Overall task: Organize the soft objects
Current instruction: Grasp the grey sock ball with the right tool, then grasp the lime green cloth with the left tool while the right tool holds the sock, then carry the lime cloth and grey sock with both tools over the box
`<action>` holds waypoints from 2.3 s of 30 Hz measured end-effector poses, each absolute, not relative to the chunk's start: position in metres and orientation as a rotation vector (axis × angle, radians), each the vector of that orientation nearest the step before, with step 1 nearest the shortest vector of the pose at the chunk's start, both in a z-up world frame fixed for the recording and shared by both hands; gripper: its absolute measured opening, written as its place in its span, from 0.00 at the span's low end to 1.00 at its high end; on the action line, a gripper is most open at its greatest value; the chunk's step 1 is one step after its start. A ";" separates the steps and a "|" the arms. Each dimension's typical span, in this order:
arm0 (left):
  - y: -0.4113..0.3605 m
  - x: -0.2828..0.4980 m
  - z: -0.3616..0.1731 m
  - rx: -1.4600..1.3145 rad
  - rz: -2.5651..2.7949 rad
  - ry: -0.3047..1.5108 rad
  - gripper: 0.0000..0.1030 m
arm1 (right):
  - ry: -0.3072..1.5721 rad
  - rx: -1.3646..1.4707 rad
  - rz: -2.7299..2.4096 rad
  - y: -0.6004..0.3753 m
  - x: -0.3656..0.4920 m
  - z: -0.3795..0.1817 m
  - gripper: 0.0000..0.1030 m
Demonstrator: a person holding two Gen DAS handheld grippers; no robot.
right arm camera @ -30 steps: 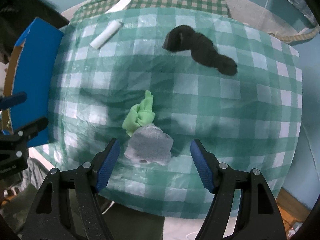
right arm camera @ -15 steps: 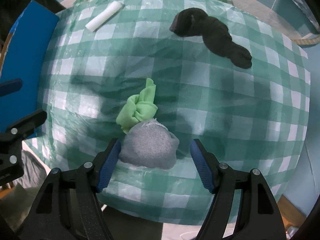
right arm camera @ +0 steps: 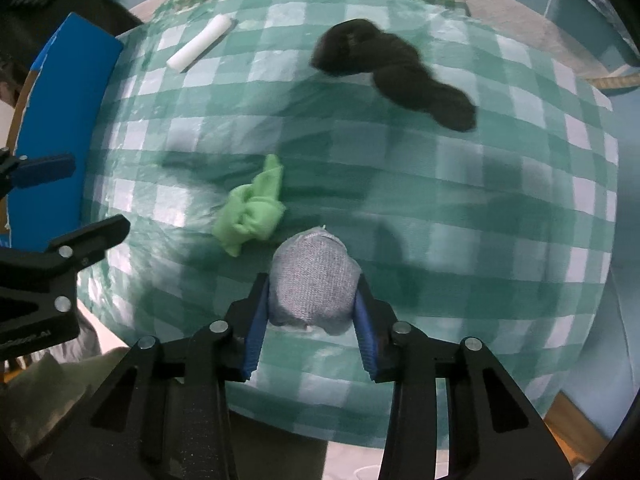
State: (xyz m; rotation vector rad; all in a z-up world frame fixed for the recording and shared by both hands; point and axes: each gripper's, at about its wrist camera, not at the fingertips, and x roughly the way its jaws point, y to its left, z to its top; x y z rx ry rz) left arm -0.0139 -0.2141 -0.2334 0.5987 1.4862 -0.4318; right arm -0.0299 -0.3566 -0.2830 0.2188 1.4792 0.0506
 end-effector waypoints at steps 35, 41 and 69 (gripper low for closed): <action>-0.281 -0.018 -0.276 0.471 -0.486 1.599 0.76 | 1.484 0.235 0.028 -0.414 -0.025 -0.287 0.38; -0.280 -0.017 -0.286 0.455 -0.483 1.632 0.42 | 1.485 0.231 0.032 -0.414 -0.024 -0.287 0.38; -0.252 -0.027 -0.222 0.511 -0.483 1.464 0.31 | 1.430 0.153 0.012 -0.393 -0.022 -0.232 0.38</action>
